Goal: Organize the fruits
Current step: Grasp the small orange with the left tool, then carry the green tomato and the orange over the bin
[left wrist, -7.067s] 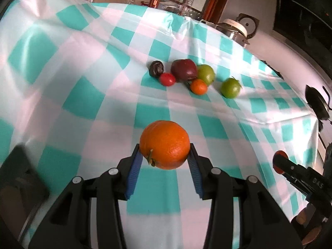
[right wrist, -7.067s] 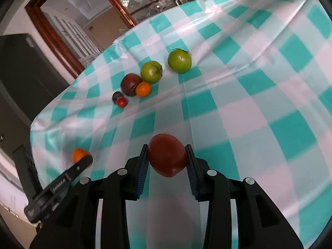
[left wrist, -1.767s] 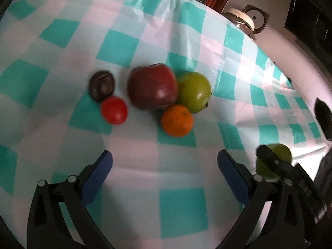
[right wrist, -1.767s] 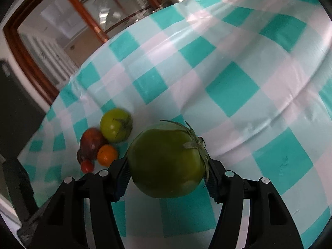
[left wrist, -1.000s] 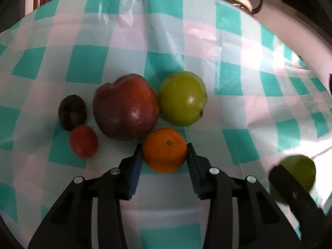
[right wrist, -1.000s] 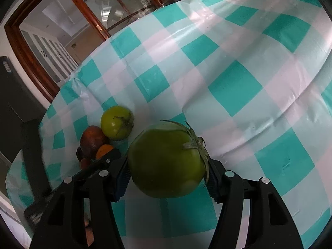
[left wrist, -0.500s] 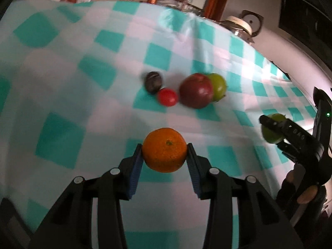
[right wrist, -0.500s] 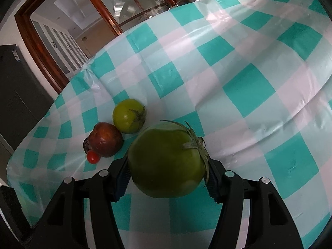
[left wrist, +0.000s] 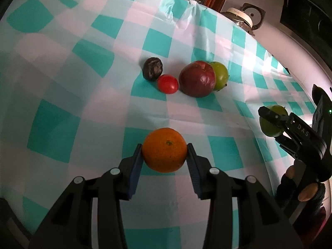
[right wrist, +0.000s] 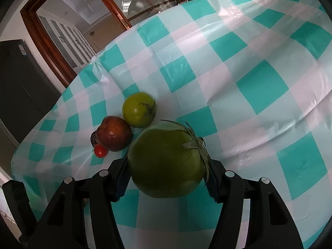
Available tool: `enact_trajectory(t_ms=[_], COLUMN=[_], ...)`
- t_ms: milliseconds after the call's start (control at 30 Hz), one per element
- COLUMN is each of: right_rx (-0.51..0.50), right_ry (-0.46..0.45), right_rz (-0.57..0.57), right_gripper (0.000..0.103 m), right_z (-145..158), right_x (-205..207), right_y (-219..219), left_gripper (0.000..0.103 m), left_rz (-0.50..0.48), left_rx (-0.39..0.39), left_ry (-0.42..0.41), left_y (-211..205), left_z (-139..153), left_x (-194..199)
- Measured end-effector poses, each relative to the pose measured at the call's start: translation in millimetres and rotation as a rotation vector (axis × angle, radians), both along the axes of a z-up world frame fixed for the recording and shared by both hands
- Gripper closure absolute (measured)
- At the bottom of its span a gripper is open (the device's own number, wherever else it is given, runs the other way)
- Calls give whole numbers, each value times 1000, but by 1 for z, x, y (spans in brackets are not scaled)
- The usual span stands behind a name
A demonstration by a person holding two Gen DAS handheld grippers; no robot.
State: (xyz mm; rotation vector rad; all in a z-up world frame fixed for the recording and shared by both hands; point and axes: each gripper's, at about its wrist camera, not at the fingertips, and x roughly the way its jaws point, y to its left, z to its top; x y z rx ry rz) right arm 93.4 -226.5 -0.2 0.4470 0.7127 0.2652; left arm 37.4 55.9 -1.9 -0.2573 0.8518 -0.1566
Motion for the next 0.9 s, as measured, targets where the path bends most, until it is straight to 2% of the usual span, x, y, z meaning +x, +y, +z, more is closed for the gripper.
enact_trajectory(t_ms=[267,533,667,767,900], right_rx=[-5,-15,-29,39,-7], right_ry=[19,34,54,106,92], right_rz=[37,23,3,-17,-9], right_gripper=[43,43,43,43,43], right_z=[-3,-3,-4,-6,4], right_x=[3,5,3,-25,-95], right_y=[5,6,7,2,-7], left_gripper=[61,61,61,61,61], left_rz=[-12,-8,-21,-39,-102], left_rx=[26,35,35,21,65], left_ry=[7,8,-21,-32,-55], left_y=[-6,-8,-11,-17,-37], left_z=[-1,0,7,13,20], left_x=[4,4,-4,-15,-50])
